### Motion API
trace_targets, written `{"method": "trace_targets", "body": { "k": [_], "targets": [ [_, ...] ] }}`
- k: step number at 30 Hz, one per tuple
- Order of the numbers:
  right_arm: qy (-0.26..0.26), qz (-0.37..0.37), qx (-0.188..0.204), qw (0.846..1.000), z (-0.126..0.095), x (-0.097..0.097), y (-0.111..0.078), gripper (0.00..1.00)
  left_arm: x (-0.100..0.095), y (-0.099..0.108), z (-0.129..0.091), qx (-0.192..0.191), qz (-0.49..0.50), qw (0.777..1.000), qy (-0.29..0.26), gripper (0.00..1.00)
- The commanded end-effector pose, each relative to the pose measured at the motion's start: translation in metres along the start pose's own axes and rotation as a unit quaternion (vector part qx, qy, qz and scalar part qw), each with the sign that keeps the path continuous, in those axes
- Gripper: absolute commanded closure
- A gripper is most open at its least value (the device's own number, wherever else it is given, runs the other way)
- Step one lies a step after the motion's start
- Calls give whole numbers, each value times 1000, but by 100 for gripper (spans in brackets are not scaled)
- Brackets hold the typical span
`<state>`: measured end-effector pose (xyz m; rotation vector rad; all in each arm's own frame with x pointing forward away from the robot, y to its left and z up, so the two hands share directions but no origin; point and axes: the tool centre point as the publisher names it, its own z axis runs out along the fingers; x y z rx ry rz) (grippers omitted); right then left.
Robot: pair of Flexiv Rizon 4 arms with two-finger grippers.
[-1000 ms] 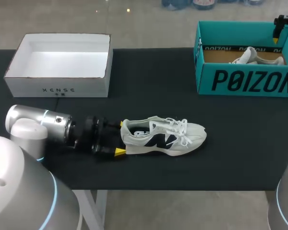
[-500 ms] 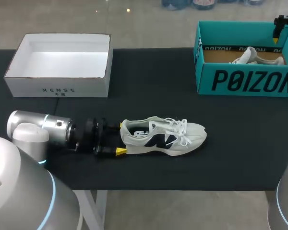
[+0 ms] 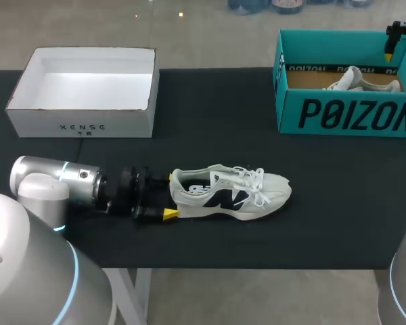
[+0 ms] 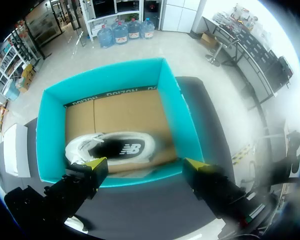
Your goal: Take the shoe out of the shoebox, open the shoe tongue, remove and reinsert the insole, then place the shoe into the shoebox
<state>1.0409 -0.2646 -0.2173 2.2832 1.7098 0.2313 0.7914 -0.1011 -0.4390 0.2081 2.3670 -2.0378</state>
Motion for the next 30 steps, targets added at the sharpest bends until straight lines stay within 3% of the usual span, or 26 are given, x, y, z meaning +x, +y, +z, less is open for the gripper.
{"method": "trace_targets", "body": {
  "k": [1,19,23,30],
  "targets": [
    [-1,0,-1,1000,0,0,0,0,-1,4,2,-1,0,1000,-1,100],
    [-1,0,-1,1000,0,0,0,0,-1,4,2,-1,0,1000,-1,100],
    [-46,7,-13,999,-20,29,-19,0,-1,4,2,-1,0,1000,-1,100],
    [-128,-6,-32,991,-45,75,-69,0,-1,4,2,-1,0,1000,-1,100]
  ]
}}
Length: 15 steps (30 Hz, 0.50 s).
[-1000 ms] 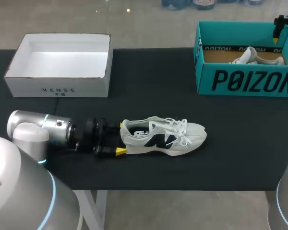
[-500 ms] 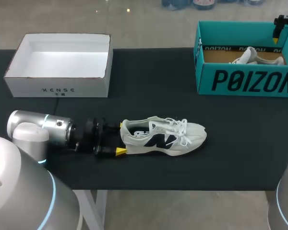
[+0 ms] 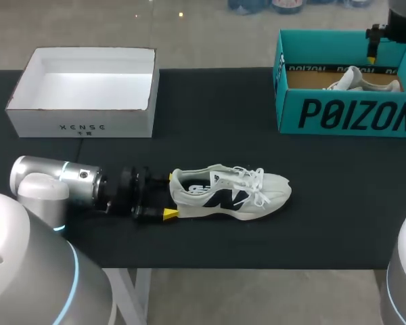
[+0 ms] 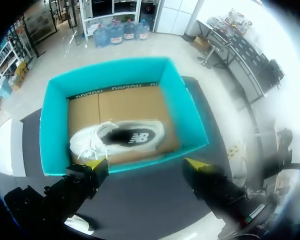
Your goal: Take the shoe out of the shoebox, open the shoe tongue, remove and reinsert the insole, then place the shoe into the shoebox
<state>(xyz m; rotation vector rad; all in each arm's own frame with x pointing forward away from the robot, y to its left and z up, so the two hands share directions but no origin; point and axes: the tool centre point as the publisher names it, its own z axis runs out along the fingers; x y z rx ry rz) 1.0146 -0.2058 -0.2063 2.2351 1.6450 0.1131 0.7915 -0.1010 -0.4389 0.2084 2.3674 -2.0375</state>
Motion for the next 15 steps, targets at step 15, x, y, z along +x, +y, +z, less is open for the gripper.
{"method": "trace_targets", "body": {
  "k": [15],
  "targets": [
    [-32,-104,56,992,-62,73,-152,0,-1,4,2,-1,0,1000,-1,100]
  ]
}}
